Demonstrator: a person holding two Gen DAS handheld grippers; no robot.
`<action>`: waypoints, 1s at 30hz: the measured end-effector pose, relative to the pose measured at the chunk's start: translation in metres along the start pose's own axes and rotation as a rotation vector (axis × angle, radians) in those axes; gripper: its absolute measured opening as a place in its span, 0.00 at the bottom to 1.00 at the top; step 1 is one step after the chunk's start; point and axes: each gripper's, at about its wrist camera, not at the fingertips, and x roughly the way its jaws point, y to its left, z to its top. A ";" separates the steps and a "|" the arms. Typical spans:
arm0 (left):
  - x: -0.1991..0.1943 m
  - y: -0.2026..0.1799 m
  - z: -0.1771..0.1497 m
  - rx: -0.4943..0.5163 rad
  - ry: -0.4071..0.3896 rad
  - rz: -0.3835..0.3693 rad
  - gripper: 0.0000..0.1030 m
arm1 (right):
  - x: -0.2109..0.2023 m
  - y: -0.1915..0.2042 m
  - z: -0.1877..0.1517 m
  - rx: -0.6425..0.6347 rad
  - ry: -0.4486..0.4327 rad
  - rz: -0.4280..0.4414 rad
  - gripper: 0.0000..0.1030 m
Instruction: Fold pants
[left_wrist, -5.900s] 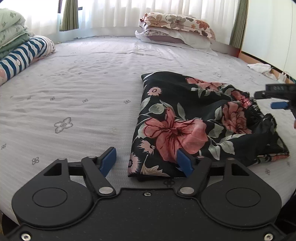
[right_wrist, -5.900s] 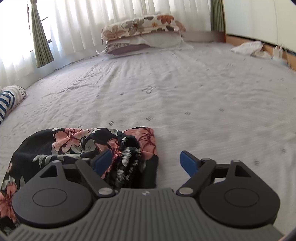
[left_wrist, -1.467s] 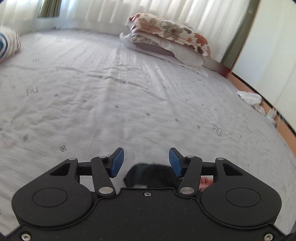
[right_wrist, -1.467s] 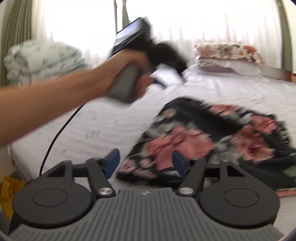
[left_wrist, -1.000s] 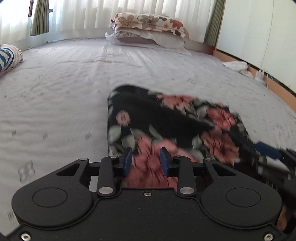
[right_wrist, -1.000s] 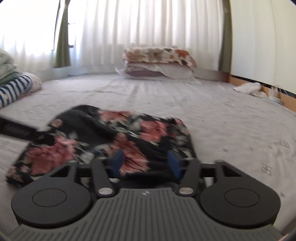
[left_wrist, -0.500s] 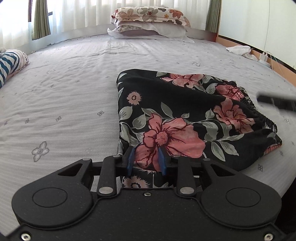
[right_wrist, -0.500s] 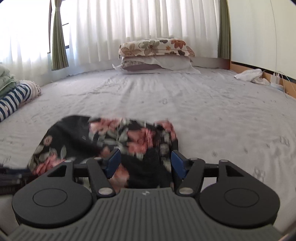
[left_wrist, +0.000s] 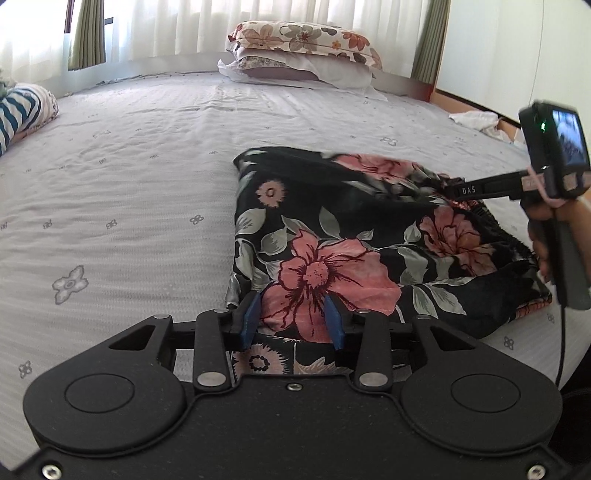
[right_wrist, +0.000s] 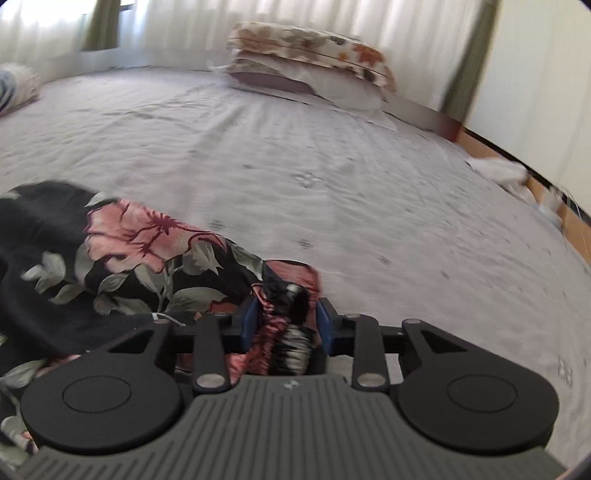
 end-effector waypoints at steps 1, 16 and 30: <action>0.000 0.001 -0.001 -0.005 -0.003 -0.005 0.36 | 0.006 -0.007 -0.002 0.033 0.016 -0.008 0.54; -0.002 -0.013 0.012 0.006 0.012 -0.002 0.57 | -0.062 -0.024 -0.004 0.111 -0.057 0.095 0.76; -0.036 -0.041 -0.012 -0.002 0.031 0.051 0.92 | -0.157 0.007 -0.091 0.182 -0.048 0.234 0.88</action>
